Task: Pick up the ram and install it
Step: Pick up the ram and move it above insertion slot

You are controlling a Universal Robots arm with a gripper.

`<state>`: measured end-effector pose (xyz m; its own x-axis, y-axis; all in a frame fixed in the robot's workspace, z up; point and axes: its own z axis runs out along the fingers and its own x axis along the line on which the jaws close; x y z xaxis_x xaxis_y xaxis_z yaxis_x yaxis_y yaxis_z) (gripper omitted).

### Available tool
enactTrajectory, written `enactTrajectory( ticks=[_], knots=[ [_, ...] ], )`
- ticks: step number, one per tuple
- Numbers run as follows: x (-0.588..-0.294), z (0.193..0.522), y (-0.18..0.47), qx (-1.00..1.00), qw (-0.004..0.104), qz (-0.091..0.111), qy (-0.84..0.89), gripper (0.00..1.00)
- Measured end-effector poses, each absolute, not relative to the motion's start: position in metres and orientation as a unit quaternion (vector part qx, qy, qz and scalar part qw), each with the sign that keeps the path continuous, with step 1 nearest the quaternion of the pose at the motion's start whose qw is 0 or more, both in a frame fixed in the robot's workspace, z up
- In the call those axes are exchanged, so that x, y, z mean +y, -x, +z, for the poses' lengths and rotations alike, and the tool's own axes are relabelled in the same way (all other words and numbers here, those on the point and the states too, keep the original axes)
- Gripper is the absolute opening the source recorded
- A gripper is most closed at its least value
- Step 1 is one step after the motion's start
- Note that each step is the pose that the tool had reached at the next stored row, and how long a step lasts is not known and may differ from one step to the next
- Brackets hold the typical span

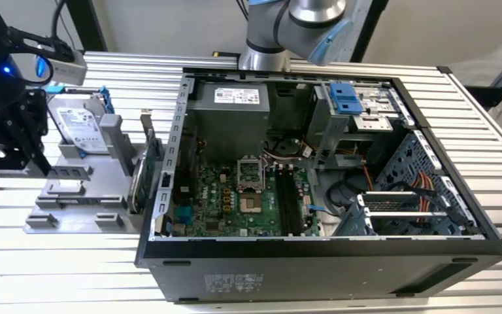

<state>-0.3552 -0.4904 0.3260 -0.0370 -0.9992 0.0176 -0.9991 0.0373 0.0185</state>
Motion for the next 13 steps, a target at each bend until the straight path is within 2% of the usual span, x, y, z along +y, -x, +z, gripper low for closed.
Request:
enactTrajectory(
  ticks=[13],
  knots=[
    [-0.4903, 0.3320, 0.3553, -0.720, 0.013, -0.001, -0.694, 0.00]
  ],
)
